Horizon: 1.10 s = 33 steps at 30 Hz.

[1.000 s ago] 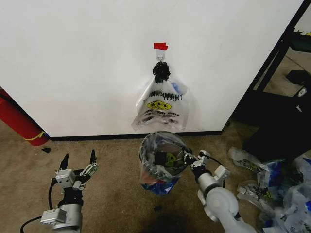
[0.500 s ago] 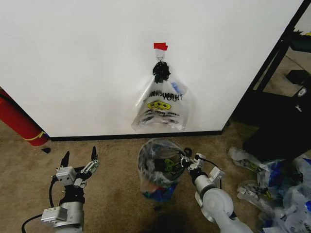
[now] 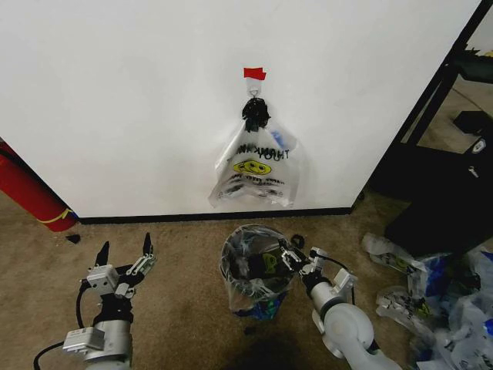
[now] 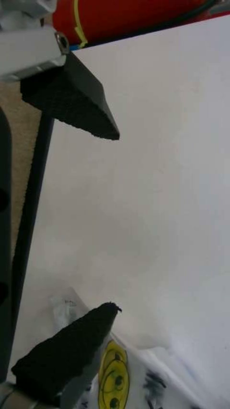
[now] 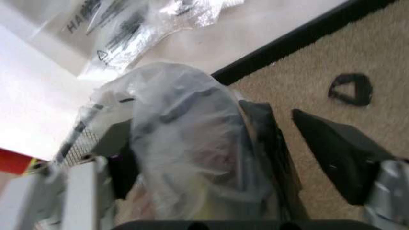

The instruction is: Pick up the garbage bag from the wall and place it over the trash bin.

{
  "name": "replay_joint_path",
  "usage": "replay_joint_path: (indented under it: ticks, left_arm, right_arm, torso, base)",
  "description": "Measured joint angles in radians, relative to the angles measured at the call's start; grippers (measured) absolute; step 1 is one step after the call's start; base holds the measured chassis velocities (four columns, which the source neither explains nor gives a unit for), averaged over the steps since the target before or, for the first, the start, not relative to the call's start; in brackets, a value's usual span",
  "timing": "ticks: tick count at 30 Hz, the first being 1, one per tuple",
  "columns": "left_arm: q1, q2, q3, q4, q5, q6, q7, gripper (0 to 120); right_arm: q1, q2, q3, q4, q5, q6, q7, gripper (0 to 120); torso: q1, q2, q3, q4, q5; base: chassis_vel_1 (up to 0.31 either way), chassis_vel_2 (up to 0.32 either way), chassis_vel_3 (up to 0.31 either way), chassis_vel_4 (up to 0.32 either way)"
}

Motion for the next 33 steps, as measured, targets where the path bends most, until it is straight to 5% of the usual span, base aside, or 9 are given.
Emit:
replay_joint_path:
  ticks: [5, 15, 22, 33]
  left_arm:
    - [-0.001, 0.0, 0.008, 0.0, 0.005, 0.002, 0.0, 100]
    - [0.003, 0.005, 0.024, 0.0, 0.019, 0.002, 0.003, 100]
    - [0.0, 0.016, 0.049, -0.002, 0.041, 0.006, 0.005, 100]
    - [-0.043, 0.105, 0.17, -0.019, 0.068, 0.07, 0.032, 100]
  right_arm:
    - [-0.017, -0.02, 0.015, 0.017, -0.058, -0.013, -0.013, 99]
    - [-0.024, -0.013, 0.029, 0.004, -0.04, -0.003, -0.015, 100]
    - [-0.015, -0.005, 0.055, 0.033, 0.187, -0.102, -0.012, 100]
    - [-0.003, -0.029, 0.04, -0.014, -0.123, -0.022, -0.142, 100]
  torso:
    - [0.0, 0.0, 0.0, 0.0, 0.0001]
    - [0.0, 0.0, 0.0, 0.0, 0.0001]
    - [0.0, 0.0, 0.0, 0.0001, 0.0]
    - [0.0, 0.0, 0.0, 0.0001, 0.0001]
  base:
    - [0.0, 0.0, 0.0, 0.0]
    - [0.0, 0.0, 0.0, 0.0]
    - [0.0, 0.0, 0.0, 0.0]
    - [0.0, 0.0, 0.0, 0.0]
